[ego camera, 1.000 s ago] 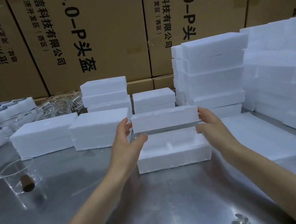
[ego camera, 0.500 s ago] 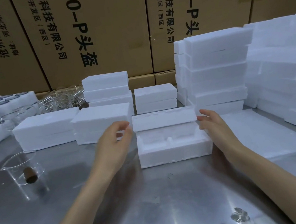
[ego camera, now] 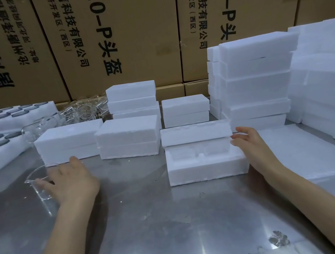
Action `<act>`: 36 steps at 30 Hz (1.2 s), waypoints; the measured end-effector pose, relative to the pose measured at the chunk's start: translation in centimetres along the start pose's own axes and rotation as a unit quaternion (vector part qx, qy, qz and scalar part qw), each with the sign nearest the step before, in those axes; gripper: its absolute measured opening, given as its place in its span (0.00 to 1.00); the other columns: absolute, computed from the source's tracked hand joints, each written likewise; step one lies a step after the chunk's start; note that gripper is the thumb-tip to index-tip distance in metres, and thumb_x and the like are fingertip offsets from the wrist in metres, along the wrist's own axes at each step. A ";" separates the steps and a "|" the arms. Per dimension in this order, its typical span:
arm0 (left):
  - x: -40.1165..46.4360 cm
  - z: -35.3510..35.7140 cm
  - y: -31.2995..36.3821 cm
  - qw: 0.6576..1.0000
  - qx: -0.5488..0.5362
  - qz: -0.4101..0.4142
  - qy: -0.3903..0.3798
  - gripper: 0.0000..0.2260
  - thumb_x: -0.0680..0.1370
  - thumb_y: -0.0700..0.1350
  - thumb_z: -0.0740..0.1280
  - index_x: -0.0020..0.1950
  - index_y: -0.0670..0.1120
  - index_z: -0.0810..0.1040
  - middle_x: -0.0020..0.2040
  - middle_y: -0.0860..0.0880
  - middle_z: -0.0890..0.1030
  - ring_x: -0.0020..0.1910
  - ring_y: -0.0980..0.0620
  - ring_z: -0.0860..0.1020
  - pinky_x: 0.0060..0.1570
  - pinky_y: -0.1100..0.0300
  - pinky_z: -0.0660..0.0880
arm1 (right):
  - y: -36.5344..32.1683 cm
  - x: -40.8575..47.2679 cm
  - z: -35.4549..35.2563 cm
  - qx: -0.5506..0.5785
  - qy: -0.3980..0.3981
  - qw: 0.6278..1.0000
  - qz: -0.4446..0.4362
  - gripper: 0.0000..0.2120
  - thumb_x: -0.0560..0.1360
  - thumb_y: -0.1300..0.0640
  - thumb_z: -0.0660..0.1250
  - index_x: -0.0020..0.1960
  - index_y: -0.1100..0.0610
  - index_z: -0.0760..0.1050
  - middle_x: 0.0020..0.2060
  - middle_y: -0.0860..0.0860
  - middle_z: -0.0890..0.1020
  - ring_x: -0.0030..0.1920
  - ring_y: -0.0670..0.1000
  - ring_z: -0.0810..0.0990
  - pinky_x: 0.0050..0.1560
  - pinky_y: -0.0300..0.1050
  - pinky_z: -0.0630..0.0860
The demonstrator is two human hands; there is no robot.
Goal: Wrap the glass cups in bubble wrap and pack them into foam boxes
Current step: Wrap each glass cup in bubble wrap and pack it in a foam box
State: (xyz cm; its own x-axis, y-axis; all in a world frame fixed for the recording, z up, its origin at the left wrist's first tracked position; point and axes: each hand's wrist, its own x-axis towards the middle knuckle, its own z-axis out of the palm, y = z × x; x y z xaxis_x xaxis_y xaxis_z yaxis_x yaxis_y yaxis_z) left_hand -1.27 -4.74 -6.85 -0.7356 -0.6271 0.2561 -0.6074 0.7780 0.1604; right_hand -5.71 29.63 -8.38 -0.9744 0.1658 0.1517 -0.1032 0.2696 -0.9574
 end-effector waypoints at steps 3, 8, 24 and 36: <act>-0.2 0.0 0.2 0.998 0.008 0.032 0.047 0.20 0.75 0.38 0.64 0.66 0.41 0.67 0.62 0.38 0.68 0.64 0.36 0.67 0.62 0.49 0.61 | 0.2 0.1 0.0 0.006 -0.001 1.000 0.000 0.20 0.79 0.56 0.62 0.69 0.52 0.64 0.57 0.44 0.74 0.55 0.46 0.71 0.53 0.40 0.62; -0.7 -0.4 1.3 0.991 -0.030 0.116 0.057 0.26 0.73 0.33 0.63 0.71 0.44 0.66 0.61 0.39 0.69 0.55 0.35 0.74 0.53 0.49 0.68 | 0.4 0.3 0.1 0.004 -0.002 1.000 -0.001 0.20 0.79 0.56 0.62 0.70 0.52 0.63 0.56 0.44 0.73 0.55 0.46 0.71 0.52 0.40 0.62; -5.6 -3.8 5.6 0.843 -0.284 0.376 0.261 0.17 0.70 0.24 0.64 0.49 0.42 0.83 0.47 0.46 0.81 0.37 0.43 0.77 0.31 0.54 0.72 | -0.2 -0.1 0.3 -0.091 0.133 0.978 -0.134 0.23 0.77 0.55 0.64 0.70 0.53 0.62 0.66 0.49 0.67 0.67 0.50 0.63 0.62 0.41 0.61; -10.9 -2.9 9.6 0.701 -0.374 0.519 0.315 0.11 0.72 0.32 0.62 0.41 0.42 0.84 0.43 0.46 0.81 0.33 0.48 0.77 0.28 0.56 0.75 | -3.5 -6.0 3.6 -0.223 -0.082 0.840 -0.488 0.13 0.74 0.52 0.58 0.38 0.56 0.77 0.33 0.47 0.79 0.35 0.52 0.73 0.37 0.50 0.70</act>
State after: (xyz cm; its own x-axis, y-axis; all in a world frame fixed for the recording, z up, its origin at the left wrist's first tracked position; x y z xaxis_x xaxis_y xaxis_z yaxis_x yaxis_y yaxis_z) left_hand 1.80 9.72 -5.37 -0.2433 0.2496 0.9373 0.6589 0.7517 -0.0292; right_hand -0.22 24.26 -6.85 -0.4867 -0.4637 0.7403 -0.8197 0.5354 -0.2036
